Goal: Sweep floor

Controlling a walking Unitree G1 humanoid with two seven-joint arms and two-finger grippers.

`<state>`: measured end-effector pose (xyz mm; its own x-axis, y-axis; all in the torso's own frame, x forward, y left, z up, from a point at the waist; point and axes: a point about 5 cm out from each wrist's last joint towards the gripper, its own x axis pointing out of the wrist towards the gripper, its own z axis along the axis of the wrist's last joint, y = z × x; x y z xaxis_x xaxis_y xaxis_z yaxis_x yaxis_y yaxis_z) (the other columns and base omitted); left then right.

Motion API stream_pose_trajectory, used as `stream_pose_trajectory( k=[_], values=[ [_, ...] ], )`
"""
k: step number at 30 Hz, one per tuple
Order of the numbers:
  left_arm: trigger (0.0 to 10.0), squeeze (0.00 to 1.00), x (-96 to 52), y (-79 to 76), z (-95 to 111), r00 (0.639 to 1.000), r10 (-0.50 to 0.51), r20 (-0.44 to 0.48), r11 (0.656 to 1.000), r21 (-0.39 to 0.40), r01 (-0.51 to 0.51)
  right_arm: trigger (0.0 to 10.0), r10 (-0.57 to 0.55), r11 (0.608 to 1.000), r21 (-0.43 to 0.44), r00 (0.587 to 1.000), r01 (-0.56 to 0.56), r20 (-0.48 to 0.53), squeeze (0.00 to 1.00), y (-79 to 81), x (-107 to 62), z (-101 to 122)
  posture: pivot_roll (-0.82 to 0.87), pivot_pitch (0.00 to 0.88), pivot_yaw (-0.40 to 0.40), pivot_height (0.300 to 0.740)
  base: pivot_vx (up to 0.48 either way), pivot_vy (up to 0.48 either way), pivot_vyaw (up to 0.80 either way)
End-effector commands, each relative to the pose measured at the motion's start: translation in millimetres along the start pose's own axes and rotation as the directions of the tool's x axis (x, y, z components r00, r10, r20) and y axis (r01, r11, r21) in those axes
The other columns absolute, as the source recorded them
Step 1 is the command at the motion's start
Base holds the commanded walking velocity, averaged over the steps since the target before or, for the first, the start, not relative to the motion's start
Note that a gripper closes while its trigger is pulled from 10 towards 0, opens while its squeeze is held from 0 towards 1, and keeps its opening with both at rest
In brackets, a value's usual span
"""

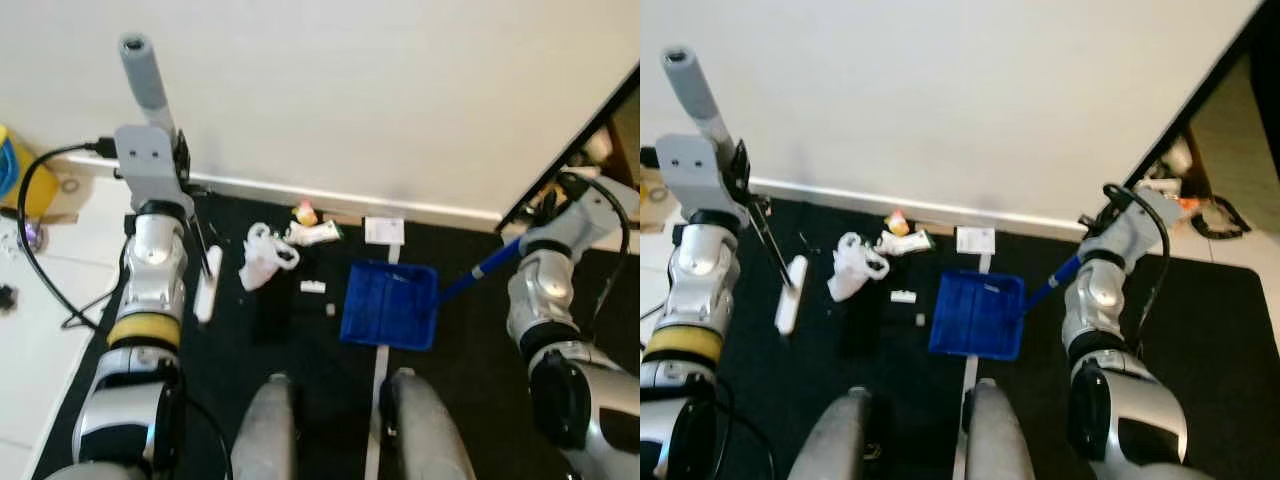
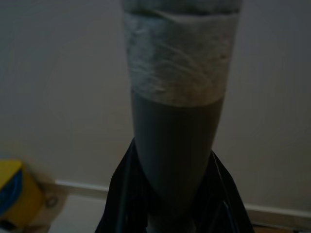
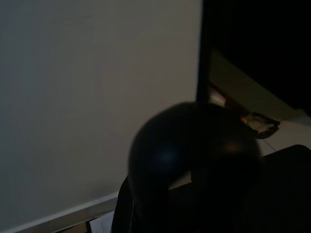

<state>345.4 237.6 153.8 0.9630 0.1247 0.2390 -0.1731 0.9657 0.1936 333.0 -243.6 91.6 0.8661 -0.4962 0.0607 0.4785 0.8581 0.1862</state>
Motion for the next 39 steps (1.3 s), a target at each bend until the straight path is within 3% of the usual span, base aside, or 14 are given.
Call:
stream_pose_trajectory(
  k=[1,10,30,39],
  values=[
    [10.0,0.0,3.5,10.7,0.9,0.999,0.032,-0.009,0.998,0.059,-0.031,10.0,-0.01,1.0,0.007,1.0,0.01,0.023,0.0,-1.7,0.1,2.4,0.04,0.148,0.0,0.731,0.0,-0.48,0.0],
    [10.0,0.0,7.6,8.3,-1.6,0.998,0.05,-0.043,0.996,0.07,-0.047,10.0,-0.02,1.0,0.003,0.999,0.02,0.025,0.0,-4.8,-0.8,1.7,0.04,0.148,0.003,0.731,0.0,-0.429,0.0],
    [10.0,0.0,-1.6,13.9,-16.8,0.991,0.086,-0.105,0.995,0.051,-0.081,10.0,-0.01,1.0,-0.015,0.999,0.011,0.035,0.0,-5.5,4.0,7.2,0.04,0.156,-0.023,0.731,0.0,0.0,0.0],
    [10.0,0.0,-4.1,15.5,-24.5,0.979,0.138,-0.152,0.99,0.054,-0.131,10.0,0.003,1.0,-0.024,0.999,-0.002,0.038,0.0,-3.1,6.5,10.1,0.04,0.158,-0.033,0.731,0.0,-0.298,0.0]
  ],
)
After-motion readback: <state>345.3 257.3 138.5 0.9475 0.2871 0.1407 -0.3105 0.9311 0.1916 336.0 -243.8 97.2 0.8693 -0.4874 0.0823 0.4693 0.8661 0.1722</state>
